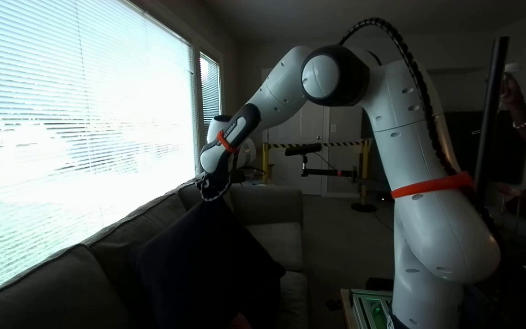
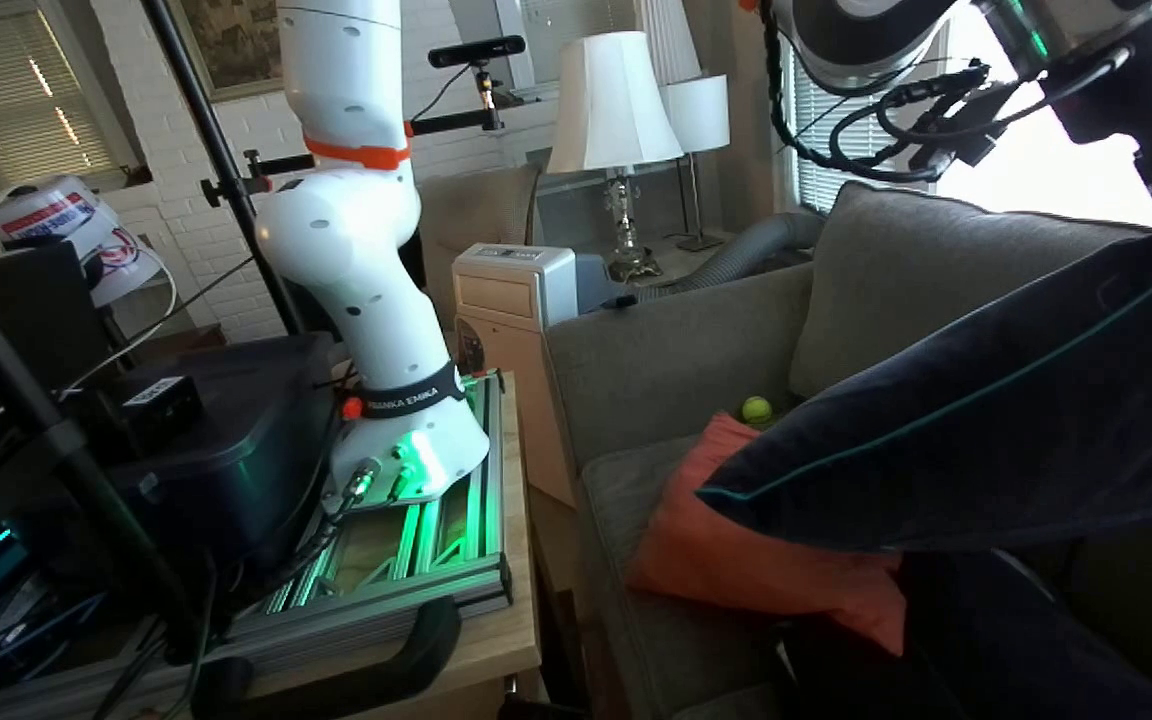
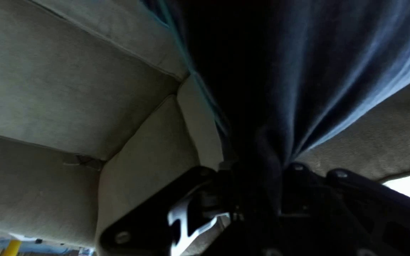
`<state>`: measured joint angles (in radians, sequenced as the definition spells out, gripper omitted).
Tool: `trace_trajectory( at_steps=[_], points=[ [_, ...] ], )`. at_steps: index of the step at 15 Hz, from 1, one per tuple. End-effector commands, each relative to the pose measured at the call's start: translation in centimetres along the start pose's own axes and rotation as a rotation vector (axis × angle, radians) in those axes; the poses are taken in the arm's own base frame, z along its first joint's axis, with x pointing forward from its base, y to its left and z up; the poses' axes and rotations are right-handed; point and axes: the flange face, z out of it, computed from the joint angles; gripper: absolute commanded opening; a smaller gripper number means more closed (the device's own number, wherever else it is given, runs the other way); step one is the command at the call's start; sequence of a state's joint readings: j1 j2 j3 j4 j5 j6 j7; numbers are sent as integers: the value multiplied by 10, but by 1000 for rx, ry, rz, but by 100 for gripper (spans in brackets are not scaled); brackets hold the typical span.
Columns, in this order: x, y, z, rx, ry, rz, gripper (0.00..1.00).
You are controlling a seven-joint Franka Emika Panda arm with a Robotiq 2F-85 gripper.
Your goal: Move the dark blue pillow to the right then move the orange pillow to the left.
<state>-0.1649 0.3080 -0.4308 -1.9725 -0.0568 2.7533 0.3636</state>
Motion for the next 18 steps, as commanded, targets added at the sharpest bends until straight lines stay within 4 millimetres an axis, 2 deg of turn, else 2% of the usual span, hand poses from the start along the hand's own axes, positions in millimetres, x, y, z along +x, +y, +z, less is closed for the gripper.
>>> trace_trajectory(
  at_steps=[1,4,10,11,12,18],
  points=[
    [21,16,-8,-120,44,-10,4],
    [18,30,-3,-192,50,-47,4],
    [2,53,22,-326,15,-120,4],
    [-1,55,25,-337,10,-128,39],
    [-1,56,26,-347,7,-133,40],
    [5,45,18,-360,47,-186,85]
  ],
)
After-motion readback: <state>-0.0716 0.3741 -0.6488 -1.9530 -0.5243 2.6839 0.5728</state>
